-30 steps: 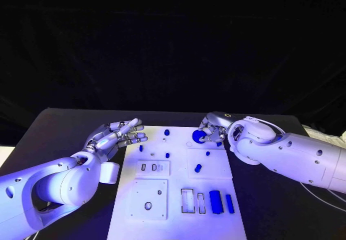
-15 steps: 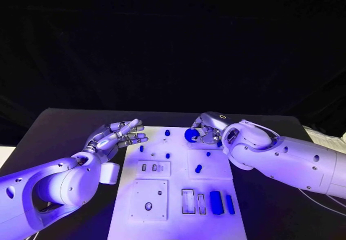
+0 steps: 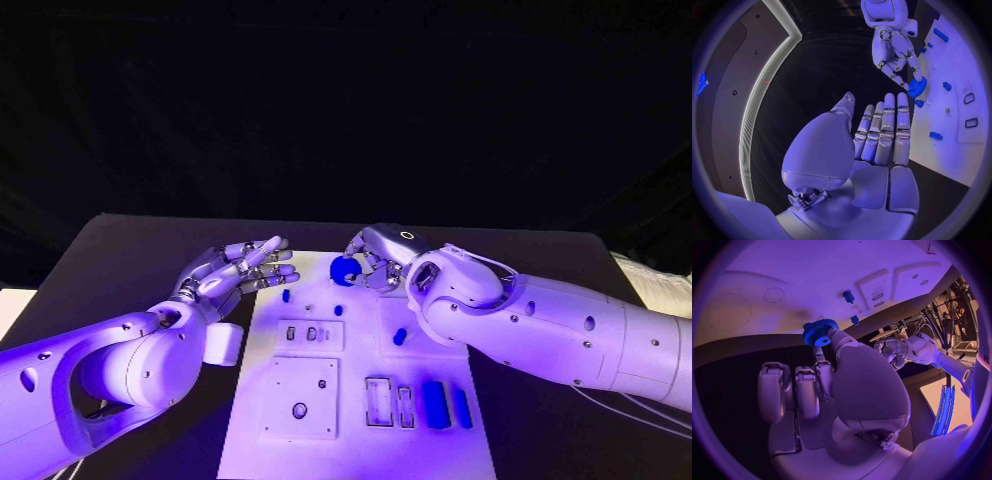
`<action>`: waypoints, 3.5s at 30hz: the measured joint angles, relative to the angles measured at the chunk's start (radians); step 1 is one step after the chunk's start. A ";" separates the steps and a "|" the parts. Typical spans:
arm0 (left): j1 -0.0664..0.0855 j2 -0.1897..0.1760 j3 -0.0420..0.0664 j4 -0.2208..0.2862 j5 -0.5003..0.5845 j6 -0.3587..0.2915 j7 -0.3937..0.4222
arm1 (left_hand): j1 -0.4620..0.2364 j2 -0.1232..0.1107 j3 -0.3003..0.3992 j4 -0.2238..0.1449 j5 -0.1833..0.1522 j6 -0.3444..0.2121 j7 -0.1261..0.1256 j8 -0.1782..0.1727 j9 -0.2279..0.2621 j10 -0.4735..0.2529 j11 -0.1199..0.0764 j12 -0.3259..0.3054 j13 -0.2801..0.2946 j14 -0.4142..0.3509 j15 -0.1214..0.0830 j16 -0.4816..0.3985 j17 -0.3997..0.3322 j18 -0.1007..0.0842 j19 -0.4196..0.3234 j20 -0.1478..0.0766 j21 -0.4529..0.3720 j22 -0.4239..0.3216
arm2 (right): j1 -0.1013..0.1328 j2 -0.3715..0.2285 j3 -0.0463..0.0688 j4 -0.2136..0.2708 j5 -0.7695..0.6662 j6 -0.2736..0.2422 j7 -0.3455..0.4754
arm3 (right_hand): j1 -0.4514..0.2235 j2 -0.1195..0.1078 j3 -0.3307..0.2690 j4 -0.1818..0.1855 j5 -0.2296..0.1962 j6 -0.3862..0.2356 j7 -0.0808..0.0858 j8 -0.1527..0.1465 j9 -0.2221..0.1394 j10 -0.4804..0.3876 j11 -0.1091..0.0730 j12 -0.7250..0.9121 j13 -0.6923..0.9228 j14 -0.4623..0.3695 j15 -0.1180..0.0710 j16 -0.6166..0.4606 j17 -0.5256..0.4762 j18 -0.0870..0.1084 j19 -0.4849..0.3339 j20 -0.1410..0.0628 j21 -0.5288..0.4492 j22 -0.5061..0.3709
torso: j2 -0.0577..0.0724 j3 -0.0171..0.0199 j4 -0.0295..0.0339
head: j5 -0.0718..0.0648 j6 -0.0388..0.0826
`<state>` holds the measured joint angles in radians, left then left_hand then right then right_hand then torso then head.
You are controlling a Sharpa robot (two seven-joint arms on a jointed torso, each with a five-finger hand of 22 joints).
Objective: Assemble the parts on the task board
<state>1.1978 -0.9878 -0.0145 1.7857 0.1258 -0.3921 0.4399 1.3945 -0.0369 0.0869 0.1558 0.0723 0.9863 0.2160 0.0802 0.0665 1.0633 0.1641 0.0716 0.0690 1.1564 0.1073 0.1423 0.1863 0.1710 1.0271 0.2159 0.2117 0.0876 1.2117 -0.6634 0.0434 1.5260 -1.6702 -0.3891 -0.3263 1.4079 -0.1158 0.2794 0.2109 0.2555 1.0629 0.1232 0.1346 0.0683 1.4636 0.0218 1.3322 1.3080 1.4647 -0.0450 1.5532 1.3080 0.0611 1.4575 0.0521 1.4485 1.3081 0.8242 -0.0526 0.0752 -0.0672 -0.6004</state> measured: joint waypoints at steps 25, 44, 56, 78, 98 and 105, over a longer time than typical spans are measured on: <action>0.000 0.002 0.000 0.001 0.000 0.002 0.000 | 0.000 0.000 0.000 0.000 0.000 0.000 0.000 0.000 0.000 0.000 0.000 0.000 0.000 0.000 0.000 0.000 0.001 0.000 0.000 0.000 0.000 0.000 | -0.010 0.106 -0.023 -0.107 -0.029 0.025 -0.012 | -0.073 -0.018 0.011 0.002 -0.123 -0.044 0.010 -0.053 0.003 -0.011 0.018 -0.060 0.000 0.003 0.008 0.000 0.000 0.000 0.002 0.013 0.000 0.000 | 0.000 0.0015 -0.0023 | 0.010 -0.006; 0.000 0.000 0.000 0.001 0.000 0.002 -0.002 | 0.000 0.000 0.000 0.000 0.000 0.000 0.000 0.000 0.000 0.000 0.000 0.000 0.000 0.000 0.000 0.000 0.000 0.000 0.000 0.000 0.000 0.000 | -0.013 0.107 -0.025 -0.119 -0.012 0.050 -0.010 | -0.237 -0.007 -0.146 0.081 -0.034 -0.067 0.014 -0.066 0.004 -0.023 0.029 -0.071 0.000 0.002 0.024 -0.004 -0.001 0.000 0.000 0.029 0.007 -0.001 | 0.000 0.0017 -0.0031 | 0.011 -0.006; 0.000 -0.003 0.000 0.000 0.000 0.002 -0.003 | 0.000 0.000 -0.001 -0.007 0.000 0.000 0.000 0.000 0.000 0.000 0.000 0.000 0.000 0.000 0.000 0.000 0.003 0.000 0.000 0.000 -0.005 -0.001 | -0.012 0.084 -0.024 -0.112 0.026 0.058 -0.008 | -0.264 0.020 -0.167 0.080 0.015 -0.054 0.010 -0.066 0.004 -0.020 0.027 -0.064 0.000 0.002 0.024 -0.004 -0.001 0.000 0.000 0.029 0.007 -0.001 | 0.000 0.0036 -0.0049 | 0.012 -0.007; 0.000 -0.007 0.000 -0.002 0.001 0.003 -0.005 | 0.000 0.000 -0.001 -0.007 0.000 0.000 0.000 0.000 0.000 0.000 0.000 0.000 0.000 0.000 0.000 -0.004 0.003 0.000 0.000 0.000 -0.005 -0.001 | -0.016 -0.222 -0.003 -0.045 0.428 -0.086 0.337 | -0.025 0.005 -0.177 -0.064 0.005 -0.043 0.011 -0.066 0.003 -0.023 0.023 -0.096 0.003 0.002 0.024 -0.004 0.000 0.000 0.000 0.029 0.007 -0.001 | -0.005 0.0092 -0.0202 | 0.012 -0.003; 0.000 0.006 -0.001 -0.027 0.003 0.008 -0.006 | 0.000 0.000 -0.001 -0.007 0.000 0.000 0.000 0.000 0.000 0.000 0.000 0.000 0.000 0.000 0.000 -0.004 0.003 0.000 0.000 0.000 -0.005 -0.001 | -0.077 -0.313 -0.003 -0.110 0.532 -0.047 0.481 | -0.015 -0.005 -0.202 -0.083 -0.024 -0.057 0.017 -0.069 -0.001 -0.031 0.030 -0.113 0.002 0.002 0.024 -0.004 0.000 0.000 0.000 0.029 0.007 0.000 | -0.007 0.0290 -0.0336 | 0.002 0.000; 0.000 0.007 -0.001 -0.032 0.003 0.008 -0.007 | 0.000 0.000 -0.001 -0.007 0.000 0.000 0.000 0.000 0.000 0.000 0.000 0.000 0.000 0.000 0.000 -0.004 0.003 0.000 0.000 0.000 -0.005 -0.001 | -0.087 -0.307 -0.003 -0.133 0.532 -0.038 0.489 | -0.015 -0.005 -0.203 -0.084 -0.024 -0.057 0.018 -0.069 -0.001 -0.031 0.030 -0.113 0.002 0.002 0.024 -0.004 0.000 0.000 0.000 0.029 0.007 0.000 | -0.007 0.0303 -0.0334 | 0.002 -0.005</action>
<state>1.1977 -0.9813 -0.0153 1.7541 0.1287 -0.3840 0.4331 1.3946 -0.0369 0.0855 0.1490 0.0723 0.9863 0.2160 0.0802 0.0665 1.0632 0.1641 0.0717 0.0690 1.1564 0.1073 0.1383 0.1897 0.1710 1.0271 0.2159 0.2070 0.0868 1.1250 -0.9704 0.0406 1.3930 -1.1387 -0.4275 0.1625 1.3927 -0.1211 0.0763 0.1273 0.2319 1.0057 0.1407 0.0651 0.0670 1.4330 0.0522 1.2188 1.3100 1.4665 -0.0214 1.5491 1.3077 0.0612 1.4571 0.0809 1.4559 1.3079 0.8176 -0.0223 0.0418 -0.0653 -0.6053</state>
